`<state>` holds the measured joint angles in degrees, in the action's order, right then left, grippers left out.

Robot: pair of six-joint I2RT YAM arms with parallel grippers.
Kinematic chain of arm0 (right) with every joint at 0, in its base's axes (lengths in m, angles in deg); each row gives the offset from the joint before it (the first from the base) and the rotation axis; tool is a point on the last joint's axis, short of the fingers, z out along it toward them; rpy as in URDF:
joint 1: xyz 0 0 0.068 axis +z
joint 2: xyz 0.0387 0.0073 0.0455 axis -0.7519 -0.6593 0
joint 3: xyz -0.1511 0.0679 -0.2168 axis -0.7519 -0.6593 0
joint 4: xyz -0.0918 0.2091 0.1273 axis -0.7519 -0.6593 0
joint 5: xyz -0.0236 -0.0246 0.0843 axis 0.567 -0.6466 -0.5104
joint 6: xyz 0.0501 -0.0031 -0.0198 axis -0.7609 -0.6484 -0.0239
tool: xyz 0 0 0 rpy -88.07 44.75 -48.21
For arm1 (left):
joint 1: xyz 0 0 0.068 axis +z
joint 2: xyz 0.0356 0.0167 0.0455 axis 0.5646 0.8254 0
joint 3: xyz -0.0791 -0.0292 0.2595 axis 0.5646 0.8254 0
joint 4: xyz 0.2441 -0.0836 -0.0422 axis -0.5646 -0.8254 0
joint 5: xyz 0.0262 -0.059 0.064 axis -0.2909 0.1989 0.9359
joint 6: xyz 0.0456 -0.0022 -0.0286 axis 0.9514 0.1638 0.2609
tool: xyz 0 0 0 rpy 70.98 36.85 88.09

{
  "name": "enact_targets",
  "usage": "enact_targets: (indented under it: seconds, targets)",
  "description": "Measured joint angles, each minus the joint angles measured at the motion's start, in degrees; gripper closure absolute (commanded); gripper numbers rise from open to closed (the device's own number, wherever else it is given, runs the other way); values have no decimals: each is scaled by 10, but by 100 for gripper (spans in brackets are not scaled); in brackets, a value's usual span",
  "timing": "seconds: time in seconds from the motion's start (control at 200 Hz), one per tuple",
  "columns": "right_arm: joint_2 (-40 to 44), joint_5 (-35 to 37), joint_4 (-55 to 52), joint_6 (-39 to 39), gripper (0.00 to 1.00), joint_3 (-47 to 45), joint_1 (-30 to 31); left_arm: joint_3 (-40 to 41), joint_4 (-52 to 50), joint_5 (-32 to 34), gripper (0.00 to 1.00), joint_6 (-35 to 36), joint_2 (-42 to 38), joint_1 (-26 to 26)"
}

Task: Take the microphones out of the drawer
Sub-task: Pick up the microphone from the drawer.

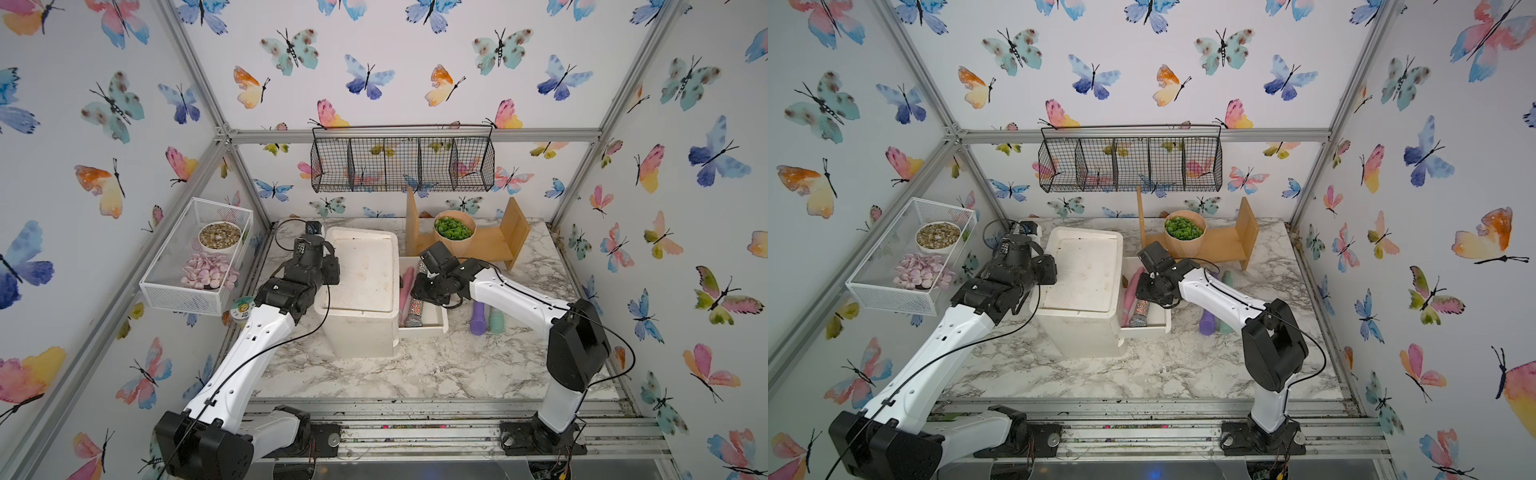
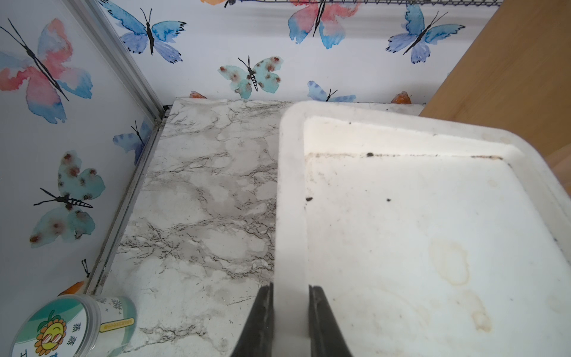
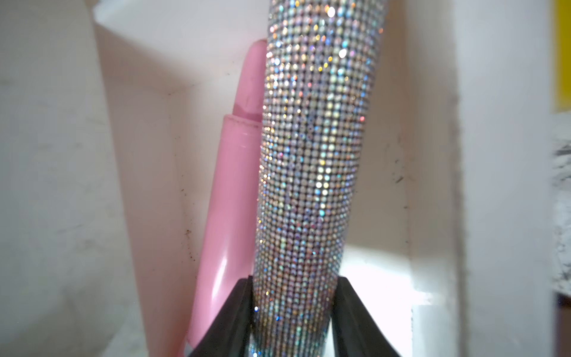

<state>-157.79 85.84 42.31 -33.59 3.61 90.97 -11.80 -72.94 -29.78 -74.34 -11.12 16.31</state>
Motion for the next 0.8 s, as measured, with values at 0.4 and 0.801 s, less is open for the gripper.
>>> enact_targets:
  seconds: [0.4, 0.801]
  targets:
    - [33, 19, 21, 79, 81, 37, 6, 0, -1, 0, 100, 0, 0, 0]
    - [92, 35, 42, 138, 84, 44, 7, -1, -3, 3, 100, 0, 0, 0]
